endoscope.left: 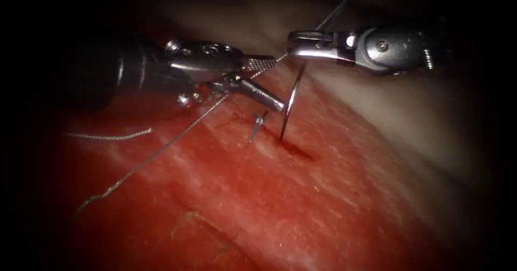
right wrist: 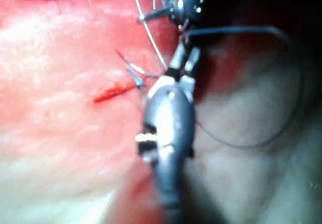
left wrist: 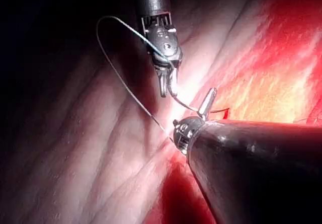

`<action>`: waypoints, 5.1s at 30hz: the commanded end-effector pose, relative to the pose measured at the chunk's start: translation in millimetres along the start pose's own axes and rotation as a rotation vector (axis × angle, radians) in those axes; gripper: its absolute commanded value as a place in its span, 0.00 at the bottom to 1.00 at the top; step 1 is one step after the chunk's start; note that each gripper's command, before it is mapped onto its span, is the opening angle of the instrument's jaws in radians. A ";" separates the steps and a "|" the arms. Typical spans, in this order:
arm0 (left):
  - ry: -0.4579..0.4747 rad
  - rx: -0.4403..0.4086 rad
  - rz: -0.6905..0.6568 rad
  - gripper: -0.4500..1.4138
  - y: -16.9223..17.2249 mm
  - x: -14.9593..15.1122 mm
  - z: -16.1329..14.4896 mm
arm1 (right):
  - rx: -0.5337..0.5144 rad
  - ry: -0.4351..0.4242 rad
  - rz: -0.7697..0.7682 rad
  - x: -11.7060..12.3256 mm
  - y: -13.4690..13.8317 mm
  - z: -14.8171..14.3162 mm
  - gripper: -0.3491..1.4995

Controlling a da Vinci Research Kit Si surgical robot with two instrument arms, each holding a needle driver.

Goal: Wound Closure

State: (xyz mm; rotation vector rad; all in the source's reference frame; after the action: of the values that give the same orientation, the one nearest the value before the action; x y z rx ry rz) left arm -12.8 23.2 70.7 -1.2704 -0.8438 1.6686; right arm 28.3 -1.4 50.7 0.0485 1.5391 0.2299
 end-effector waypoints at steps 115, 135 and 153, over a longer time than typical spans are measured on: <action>0.037 -0.006 0.212 0.59 -0.1 -0.7 -1.7 | -0.379 -0.202 0.307 -1.4 -1.0 -2.5 0.00; -0.362 0.057 0.337 0.18 1.9 -10.0 3.4 | -0.357 -0.217 0.026 -3.6 -2.0 -2.6 0.00; -0.400 0.088 0.355 0.24 -1.0 -10.8 4.2 | -0.350 -0.220 -0.057 -3.7 -2.7 -2.0 0.00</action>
State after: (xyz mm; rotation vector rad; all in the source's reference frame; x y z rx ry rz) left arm -14.7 13.9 76.5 -1.0807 -0.7927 2.2762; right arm 25.8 -4.5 53.3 -0.2448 1.2578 0.4273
